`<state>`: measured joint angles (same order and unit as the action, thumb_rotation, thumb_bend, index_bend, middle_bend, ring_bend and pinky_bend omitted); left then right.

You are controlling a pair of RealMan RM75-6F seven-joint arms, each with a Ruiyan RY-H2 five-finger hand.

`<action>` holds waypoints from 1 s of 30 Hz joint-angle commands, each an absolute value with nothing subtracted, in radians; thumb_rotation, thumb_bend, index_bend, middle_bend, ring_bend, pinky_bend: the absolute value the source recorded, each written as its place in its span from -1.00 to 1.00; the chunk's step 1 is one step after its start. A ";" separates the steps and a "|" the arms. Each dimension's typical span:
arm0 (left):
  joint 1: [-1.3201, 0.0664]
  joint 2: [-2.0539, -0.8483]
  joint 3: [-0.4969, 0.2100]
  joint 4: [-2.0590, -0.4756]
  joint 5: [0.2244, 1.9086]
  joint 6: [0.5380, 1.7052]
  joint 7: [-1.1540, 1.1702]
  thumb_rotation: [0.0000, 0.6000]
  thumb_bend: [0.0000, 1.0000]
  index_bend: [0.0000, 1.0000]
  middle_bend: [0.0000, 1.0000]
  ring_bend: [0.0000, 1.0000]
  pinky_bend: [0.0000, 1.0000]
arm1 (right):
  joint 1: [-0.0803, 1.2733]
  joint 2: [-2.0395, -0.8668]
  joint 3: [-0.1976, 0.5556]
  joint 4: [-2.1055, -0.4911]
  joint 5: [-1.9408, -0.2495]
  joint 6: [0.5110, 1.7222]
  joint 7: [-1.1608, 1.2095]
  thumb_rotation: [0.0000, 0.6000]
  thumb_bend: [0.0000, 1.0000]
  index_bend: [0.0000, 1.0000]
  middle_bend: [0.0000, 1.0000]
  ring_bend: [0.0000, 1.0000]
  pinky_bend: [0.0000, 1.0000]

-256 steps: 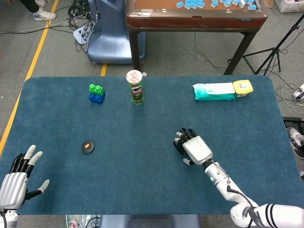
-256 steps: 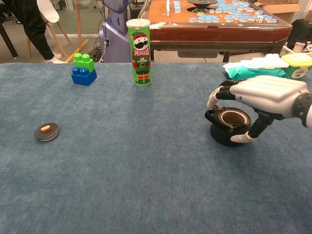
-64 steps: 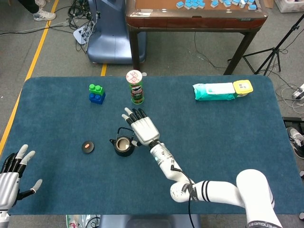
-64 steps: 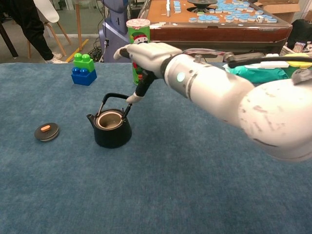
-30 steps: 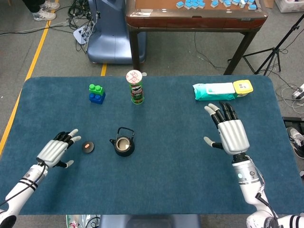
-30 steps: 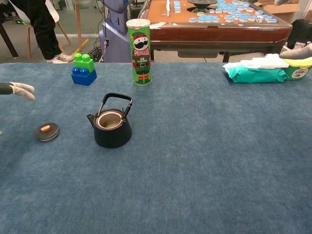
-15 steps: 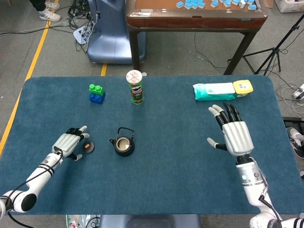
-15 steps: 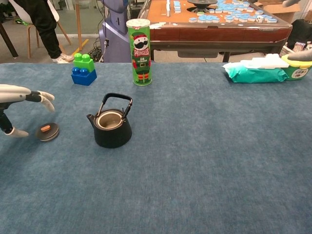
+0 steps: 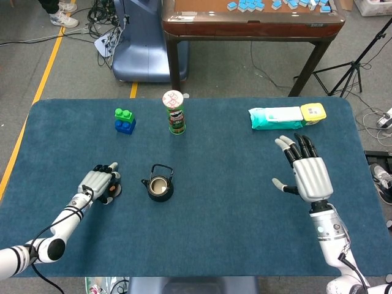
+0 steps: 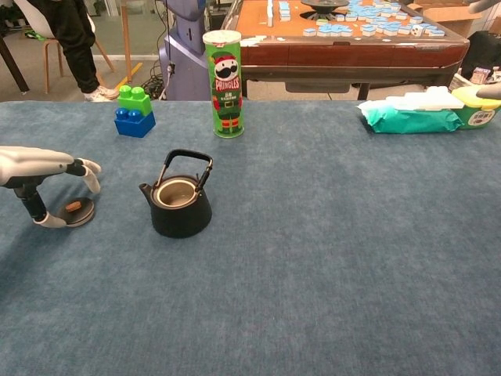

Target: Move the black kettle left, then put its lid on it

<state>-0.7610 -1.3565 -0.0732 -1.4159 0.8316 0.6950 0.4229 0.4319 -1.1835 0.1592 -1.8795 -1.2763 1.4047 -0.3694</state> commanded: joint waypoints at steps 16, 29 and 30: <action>-0.788 -1.369 -0.031 -1.408 0.784 0.724 0.438 1.00 -0.51 -0.61 -1.00 -1.00 -1.00 | 0.407 -1.182 0.174 -1.866 -1.290 1.393 -0.339 1.00 -0.65 -0.69 -0.65 -1.00 -1.00; -0.795 -1.388 -0.024 -1.378 0.775 0.727 0.423 1.00 -0.51 -0.56 -1.00 -1.00 -1.00 | 0.390 -1.180 0.184 -1.863 -1.294 1.395 -0.329 1.00 -0.65 -0.69 -0.65 -1.00 -1.00; -0.795 -1.389 -0.023 -1.377 0.774 0.727 0.422 1.00 -0.51 -0.56 -1.00 -1.00 -1.00 | 0.390 -1.180 0.185 -1.863 -1.294 1.394 -0.328 1.00 -0.65 -0.69 -0.65 -1.00 -1.00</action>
